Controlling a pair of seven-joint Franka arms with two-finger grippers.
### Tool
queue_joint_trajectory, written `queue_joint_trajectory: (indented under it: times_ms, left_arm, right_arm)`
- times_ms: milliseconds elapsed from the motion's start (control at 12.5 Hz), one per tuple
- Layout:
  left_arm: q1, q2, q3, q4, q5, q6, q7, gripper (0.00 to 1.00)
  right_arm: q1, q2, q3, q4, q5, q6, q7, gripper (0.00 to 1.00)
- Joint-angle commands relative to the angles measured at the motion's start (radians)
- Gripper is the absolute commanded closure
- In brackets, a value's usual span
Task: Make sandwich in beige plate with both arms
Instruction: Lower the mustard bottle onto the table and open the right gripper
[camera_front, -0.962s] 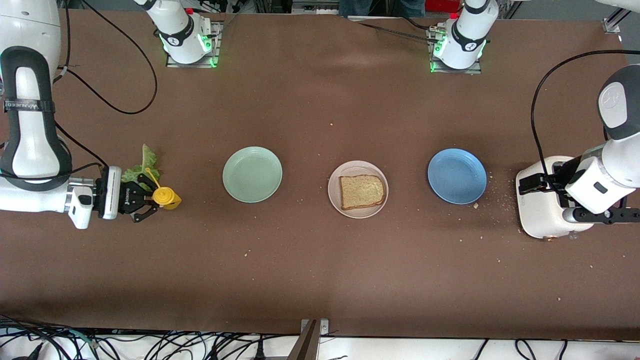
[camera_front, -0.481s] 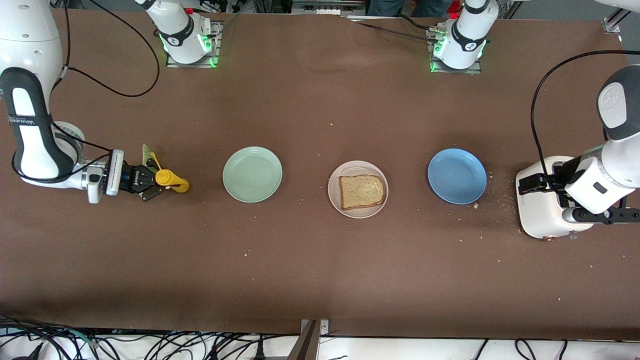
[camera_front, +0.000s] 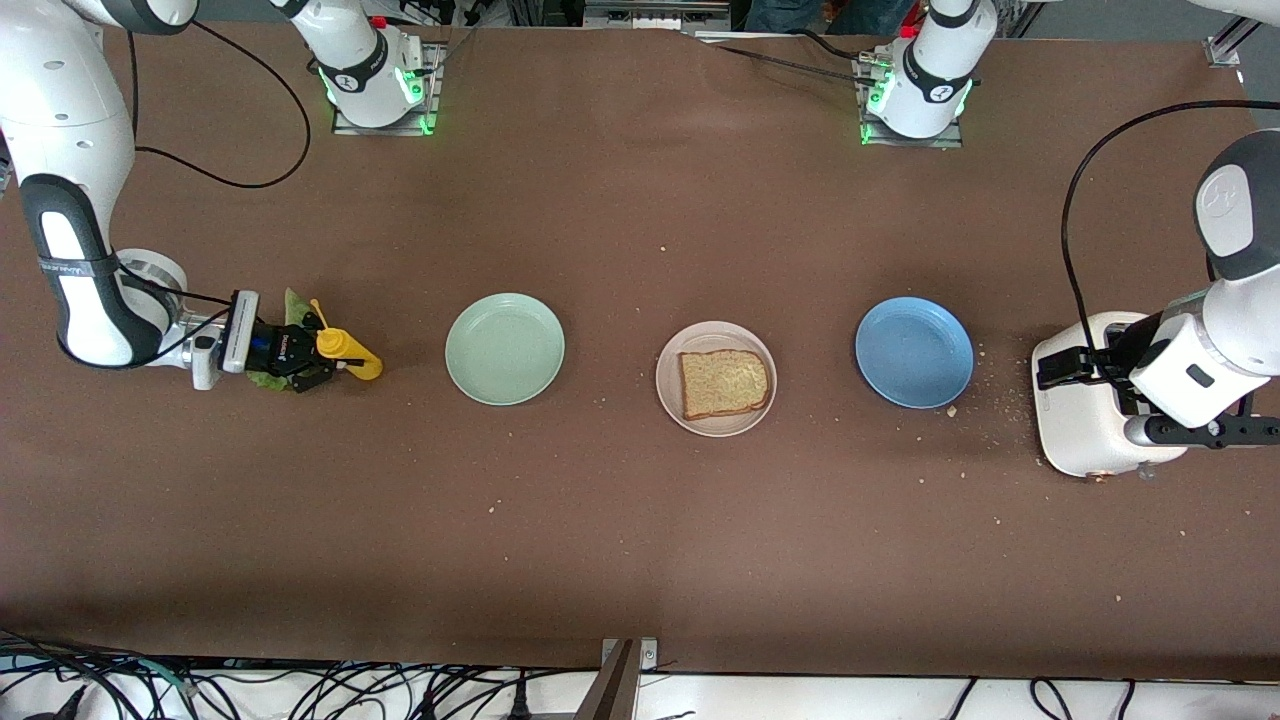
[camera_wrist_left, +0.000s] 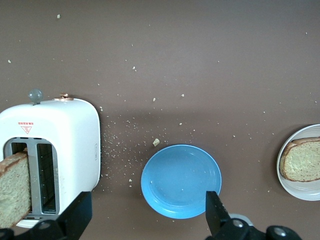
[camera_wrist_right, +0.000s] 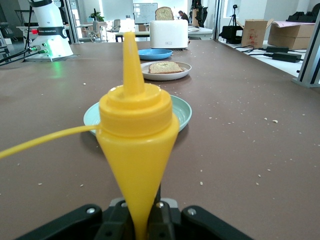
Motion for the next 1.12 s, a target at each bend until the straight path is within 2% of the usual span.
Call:
queue_joint_trajectory:
  times_ms: [0,80,160,240,641,882,1042]
  left_arm:
    - [-0.011,-0.005,0.003,-0.004,0.039,-0.006,-0.017,0.00]
    - [-0.011,-0.005,0.003,-0.003,0.039,-0.006,-0.017,0.00]
    - [-0.011,-0.005,0.003,-0.003,0.039,-0.006,-0.017,0.00]
    - [-0.011,-0.005,0.003,-0.003,0.039,-0.007,-0.017,0.00]
    - [-0.011,-0.005,0.003,-0.003,0.039,-0.007,-0.017,0.00]
    - [-0.011,-0.005,0.003,-0.003,0.039,-0.006,-0.017,0.00]
    - [-0.011,-0.005,0.003,-0.003,0.039,-0.007,-0.017,0.00]
  right_arm:
    - [0.003,0.003,0.006,0.001,0.016,0.005,-0.027,1.00]
    - [0.003,0.003,0.006,0.001,0.016,0.005,-0.018,0.92]
    - [0.003,0.003,0.006,0.008,0.016,0.005,-0.014,0.23]
    - [0.003,0.003,0.008,0.008,0.016,0.005,-0.013,0.00]
    - [0.000,-0.028,-0.015,0.024,-0.016,-0.008,0.079,0.00]
    - [-0.003,-0.059,-0.050,0.098,-0.140,-0.030,0.233,0.00]
    - [-0.006,-0.059,-0.063,0.213,-0.224,-0.084,0.368,0.00]
